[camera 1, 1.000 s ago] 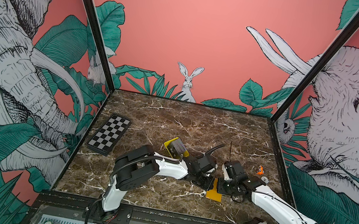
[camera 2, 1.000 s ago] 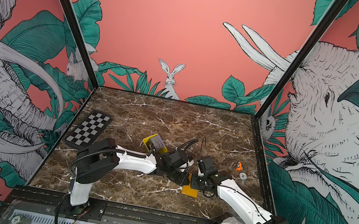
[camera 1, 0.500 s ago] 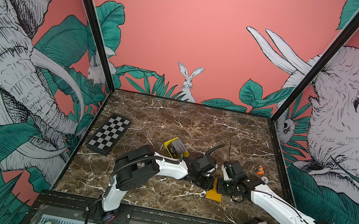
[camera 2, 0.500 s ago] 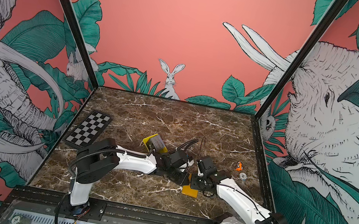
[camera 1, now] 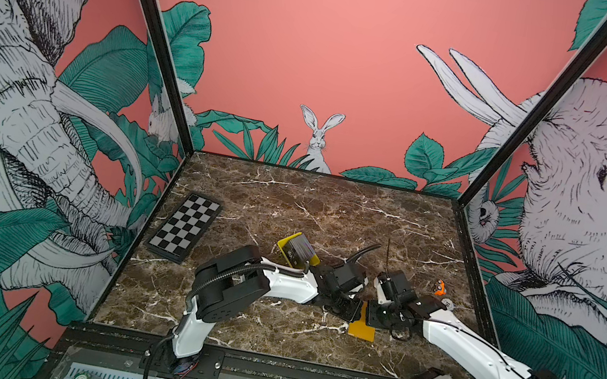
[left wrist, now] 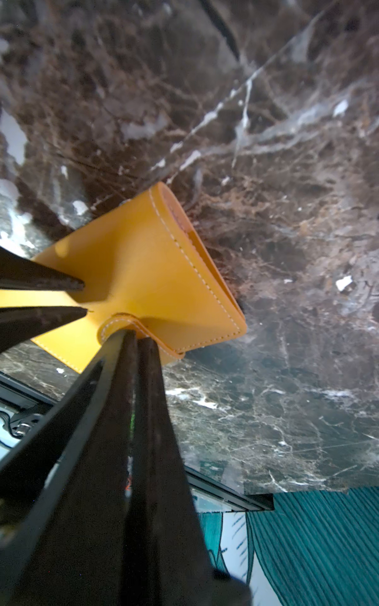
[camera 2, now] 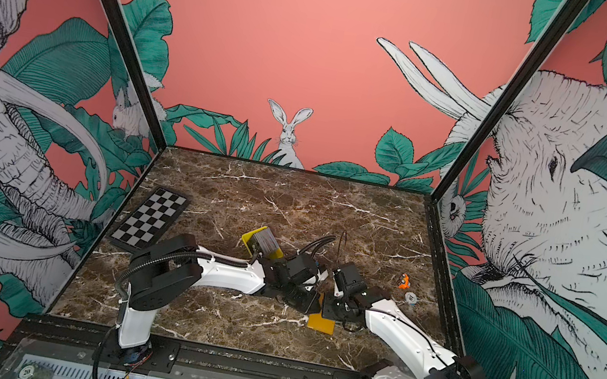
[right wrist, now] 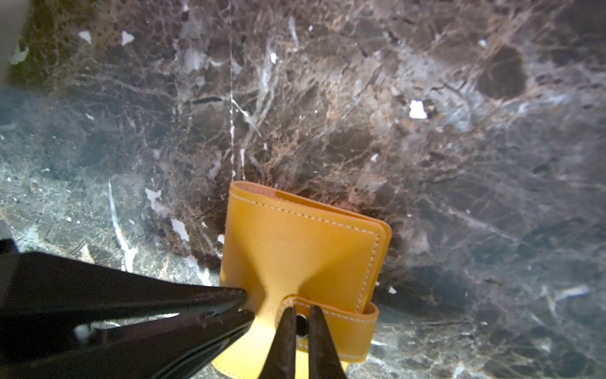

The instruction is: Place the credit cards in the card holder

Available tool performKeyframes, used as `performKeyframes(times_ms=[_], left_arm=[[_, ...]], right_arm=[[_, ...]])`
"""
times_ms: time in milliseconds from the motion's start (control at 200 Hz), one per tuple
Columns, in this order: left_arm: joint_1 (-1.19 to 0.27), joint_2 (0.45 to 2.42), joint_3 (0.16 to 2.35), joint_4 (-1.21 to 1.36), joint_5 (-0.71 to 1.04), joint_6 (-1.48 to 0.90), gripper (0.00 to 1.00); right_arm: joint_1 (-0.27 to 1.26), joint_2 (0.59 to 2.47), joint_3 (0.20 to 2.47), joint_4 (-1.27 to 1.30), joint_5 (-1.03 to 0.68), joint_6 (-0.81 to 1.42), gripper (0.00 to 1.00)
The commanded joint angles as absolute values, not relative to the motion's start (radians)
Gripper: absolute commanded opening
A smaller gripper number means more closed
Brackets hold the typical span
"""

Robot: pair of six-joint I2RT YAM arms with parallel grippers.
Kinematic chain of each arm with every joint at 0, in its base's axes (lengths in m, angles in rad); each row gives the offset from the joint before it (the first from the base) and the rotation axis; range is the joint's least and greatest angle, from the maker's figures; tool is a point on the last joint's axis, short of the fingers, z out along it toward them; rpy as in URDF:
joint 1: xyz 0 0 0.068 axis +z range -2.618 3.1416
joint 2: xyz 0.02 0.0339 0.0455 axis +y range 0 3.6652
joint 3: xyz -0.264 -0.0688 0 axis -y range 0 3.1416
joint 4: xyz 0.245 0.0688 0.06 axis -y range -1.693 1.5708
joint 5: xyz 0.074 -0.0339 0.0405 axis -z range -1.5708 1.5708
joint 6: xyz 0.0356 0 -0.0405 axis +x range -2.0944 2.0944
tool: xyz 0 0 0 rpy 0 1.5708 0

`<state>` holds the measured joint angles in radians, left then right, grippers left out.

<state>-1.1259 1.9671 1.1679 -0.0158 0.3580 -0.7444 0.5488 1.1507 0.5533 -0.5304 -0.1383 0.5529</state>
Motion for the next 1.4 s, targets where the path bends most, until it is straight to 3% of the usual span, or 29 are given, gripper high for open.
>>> performKeyframes(times_ms=[0, 1395], left_arm=[[-1.135, 1.987, 1.146, -0.017, 0.360, -0.754, 0.13], [-1.134, 1.987, 1.124, 0.012, 0.361, -0.762, 0.13]], right_arm=[[0.547, 1.148, 0.545, -0.586, -0.132, 0.545, 0.12], [0.601, 1.208, 0.580, -0.683, -0.083, 0.551, 0.11]])
